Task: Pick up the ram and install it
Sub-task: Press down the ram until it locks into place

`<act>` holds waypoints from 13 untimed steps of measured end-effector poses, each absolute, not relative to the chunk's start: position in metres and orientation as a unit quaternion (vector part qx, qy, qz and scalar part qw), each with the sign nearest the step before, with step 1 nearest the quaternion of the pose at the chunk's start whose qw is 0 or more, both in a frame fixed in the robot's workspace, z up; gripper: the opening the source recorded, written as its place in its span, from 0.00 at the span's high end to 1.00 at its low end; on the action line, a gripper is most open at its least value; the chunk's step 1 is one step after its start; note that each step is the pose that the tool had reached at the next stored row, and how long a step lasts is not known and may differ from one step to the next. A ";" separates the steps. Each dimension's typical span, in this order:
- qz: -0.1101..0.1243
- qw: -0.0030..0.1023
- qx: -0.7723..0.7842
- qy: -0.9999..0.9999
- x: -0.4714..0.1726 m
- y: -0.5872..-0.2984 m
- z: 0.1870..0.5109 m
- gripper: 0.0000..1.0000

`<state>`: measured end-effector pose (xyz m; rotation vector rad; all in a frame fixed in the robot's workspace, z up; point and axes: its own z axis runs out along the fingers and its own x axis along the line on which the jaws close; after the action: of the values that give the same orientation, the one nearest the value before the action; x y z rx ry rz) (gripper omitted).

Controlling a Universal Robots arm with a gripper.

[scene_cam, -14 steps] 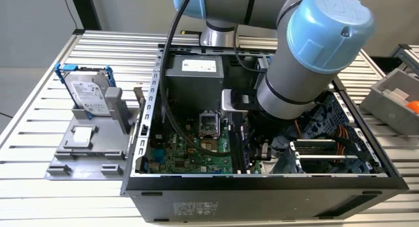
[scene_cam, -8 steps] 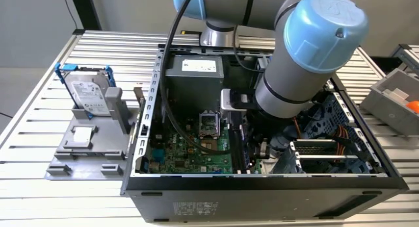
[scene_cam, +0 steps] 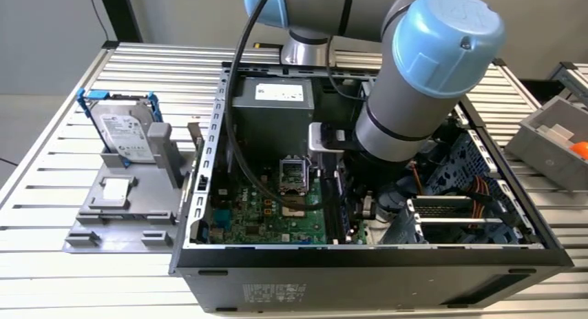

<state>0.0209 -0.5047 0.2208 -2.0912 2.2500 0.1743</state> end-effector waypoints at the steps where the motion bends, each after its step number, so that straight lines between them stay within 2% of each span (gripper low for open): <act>1: 0.057 0.032 -0.679 0.731 0.021 -0.505 0.219 1.00; 5: 0.057 0.034 -0.679 0.731 0.021 -0.504 0.222 1.00; 13: 0.057 0.033 -0.679 0.731 0.021 -0.504 0.258 1.00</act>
<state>0.0208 -0.5039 0.2583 -2.0881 2.2505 0.1758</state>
